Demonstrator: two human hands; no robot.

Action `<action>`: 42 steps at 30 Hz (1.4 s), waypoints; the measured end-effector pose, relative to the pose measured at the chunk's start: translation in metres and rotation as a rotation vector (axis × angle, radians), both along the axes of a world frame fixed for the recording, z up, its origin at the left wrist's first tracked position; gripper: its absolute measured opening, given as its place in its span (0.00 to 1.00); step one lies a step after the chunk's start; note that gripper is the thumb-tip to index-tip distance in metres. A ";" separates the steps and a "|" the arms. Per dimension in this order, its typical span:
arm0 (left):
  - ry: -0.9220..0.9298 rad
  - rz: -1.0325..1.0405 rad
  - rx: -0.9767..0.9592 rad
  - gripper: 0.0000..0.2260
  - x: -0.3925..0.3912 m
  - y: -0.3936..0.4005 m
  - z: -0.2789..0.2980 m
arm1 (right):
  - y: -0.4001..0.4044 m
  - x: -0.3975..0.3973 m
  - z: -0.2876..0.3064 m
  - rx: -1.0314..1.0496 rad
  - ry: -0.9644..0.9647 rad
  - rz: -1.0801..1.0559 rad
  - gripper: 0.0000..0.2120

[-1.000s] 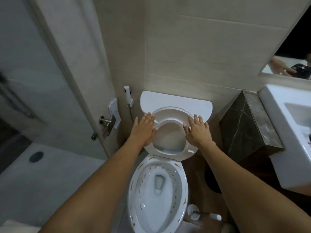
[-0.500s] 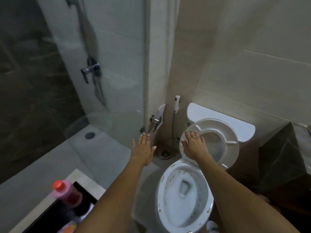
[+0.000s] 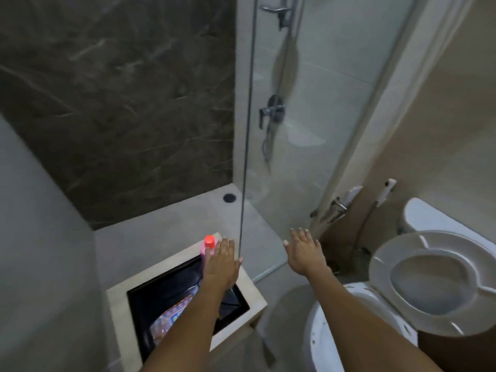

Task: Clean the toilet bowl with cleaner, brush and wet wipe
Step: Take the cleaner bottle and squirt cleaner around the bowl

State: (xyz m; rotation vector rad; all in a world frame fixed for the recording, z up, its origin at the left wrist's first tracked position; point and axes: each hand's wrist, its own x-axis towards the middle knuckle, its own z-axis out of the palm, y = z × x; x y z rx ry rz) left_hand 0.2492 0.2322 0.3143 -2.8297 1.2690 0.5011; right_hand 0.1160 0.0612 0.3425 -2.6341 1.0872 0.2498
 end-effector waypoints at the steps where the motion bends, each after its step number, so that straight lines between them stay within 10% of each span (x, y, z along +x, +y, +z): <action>1: -0.003 0.036 0.007 0.27 0.007 0.013 -0.003 | 0.008 0.010 -0.004 0.003 0.006 0.034 0.27; 27: 0.056 0.298 0.134 0.28 0.119 0.034 -0.131 | 0.013 0.140 -0.197 0.162 0.234 0.453 0.30; 42: 0.015 -0.075 -0.195 0.28 0.174 -0.004 -0.177 | 0.042 0.210 -0.300 0.449 -0.229 0.188 0.44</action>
